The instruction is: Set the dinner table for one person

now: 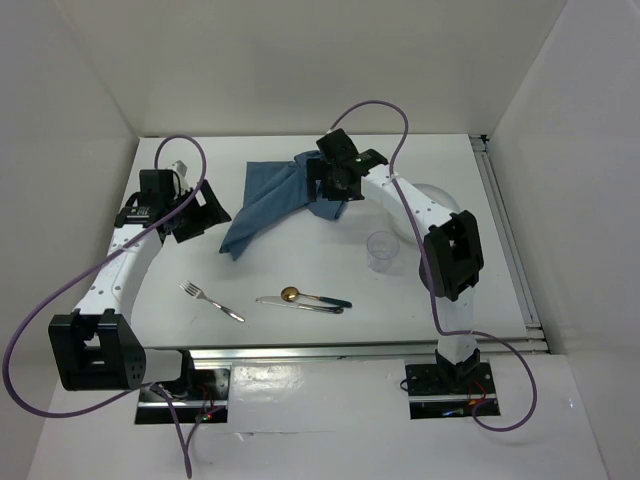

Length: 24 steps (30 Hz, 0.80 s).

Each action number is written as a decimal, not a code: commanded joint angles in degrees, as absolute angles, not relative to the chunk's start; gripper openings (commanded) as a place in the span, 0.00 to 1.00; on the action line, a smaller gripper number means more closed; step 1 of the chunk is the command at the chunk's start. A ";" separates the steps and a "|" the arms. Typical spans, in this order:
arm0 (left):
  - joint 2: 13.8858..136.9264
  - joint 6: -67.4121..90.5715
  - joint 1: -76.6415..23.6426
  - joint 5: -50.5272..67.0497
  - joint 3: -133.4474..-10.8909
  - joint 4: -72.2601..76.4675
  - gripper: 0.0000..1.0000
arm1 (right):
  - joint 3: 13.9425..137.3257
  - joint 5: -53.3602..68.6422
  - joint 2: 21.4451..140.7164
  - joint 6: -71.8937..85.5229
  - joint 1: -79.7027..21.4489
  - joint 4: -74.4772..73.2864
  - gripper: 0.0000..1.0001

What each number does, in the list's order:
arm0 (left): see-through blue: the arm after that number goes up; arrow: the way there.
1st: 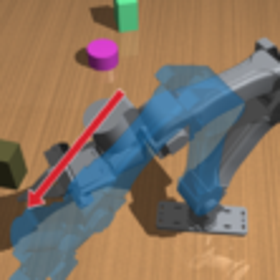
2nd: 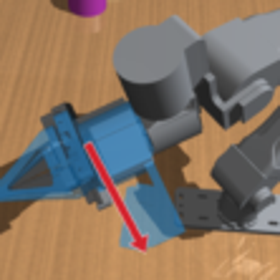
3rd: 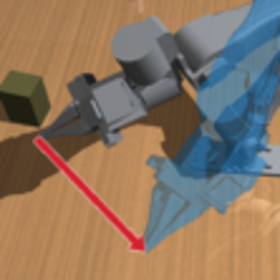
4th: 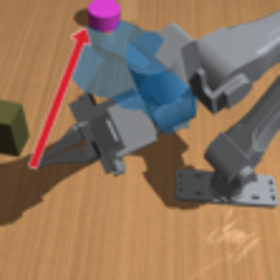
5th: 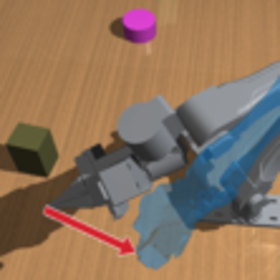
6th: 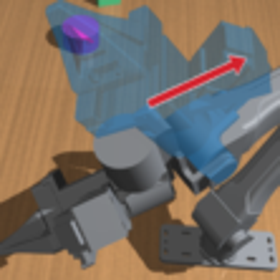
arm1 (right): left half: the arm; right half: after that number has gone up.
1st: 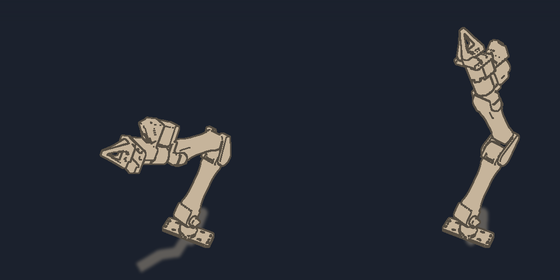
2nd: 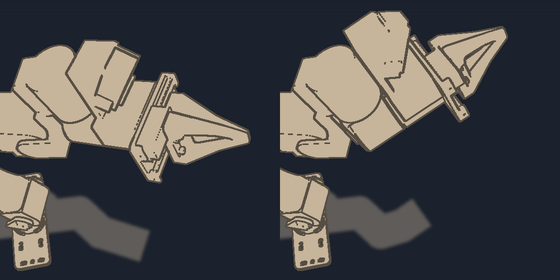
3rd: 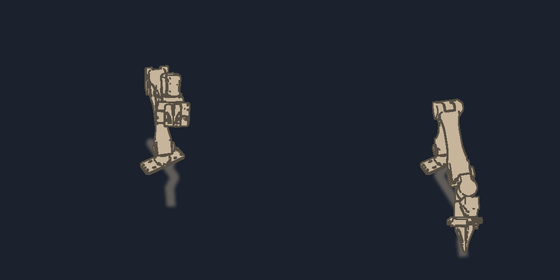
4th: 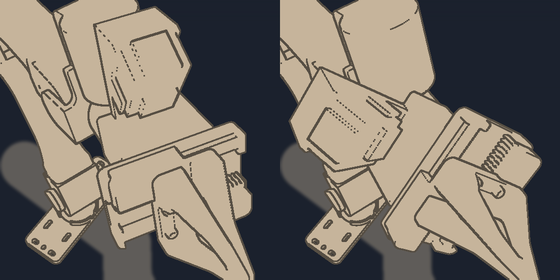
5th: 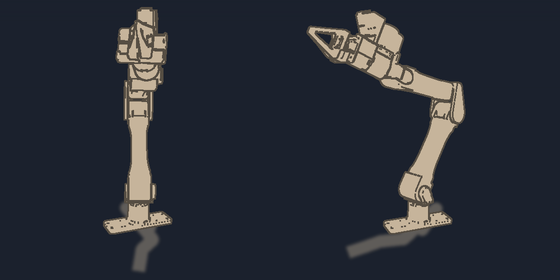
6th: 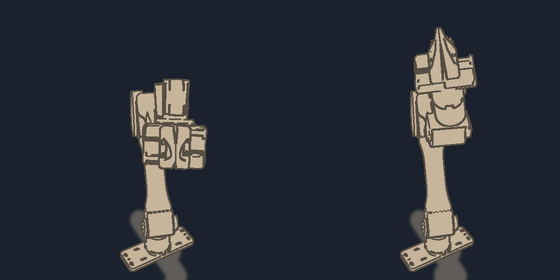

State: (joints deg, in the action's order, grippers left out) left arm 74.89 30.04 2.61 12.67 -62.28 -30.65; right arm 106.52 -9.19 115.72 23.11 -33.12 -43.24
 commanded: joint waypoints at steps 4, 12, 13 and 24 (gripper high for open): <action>74.27 28.83 2.99 13.01 -64.60 -30.06 0.96 | 105.65 -8.53 113.39 22.07 -33.66 -40.17 1.00; 75.32 29.88 2.99 13.01 -64.60 -30.06 0.96 | 107.48 -9.58 114.60 22.06 -33.66 -39.55 1.00; 75.32 29.88 2.99 12.49 -64.60 -30.75 0.96 | 109.23 -9.58 115.65 21.54 -33.66 -40.16 1.00; 81.03 33.57 5.88 18.01 -61.17 -27.69 0.97 | 124.34 -5.19 128.48 18.63 -32.52 -35.24 1.00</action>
State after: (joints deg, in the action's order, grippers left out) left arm 78.70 32.05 5.17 14.50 -62.13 -30.59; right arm 117.91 -5.89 124.18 19.84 -32.91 -37.63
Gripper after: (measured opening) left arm 0.970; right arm 1.000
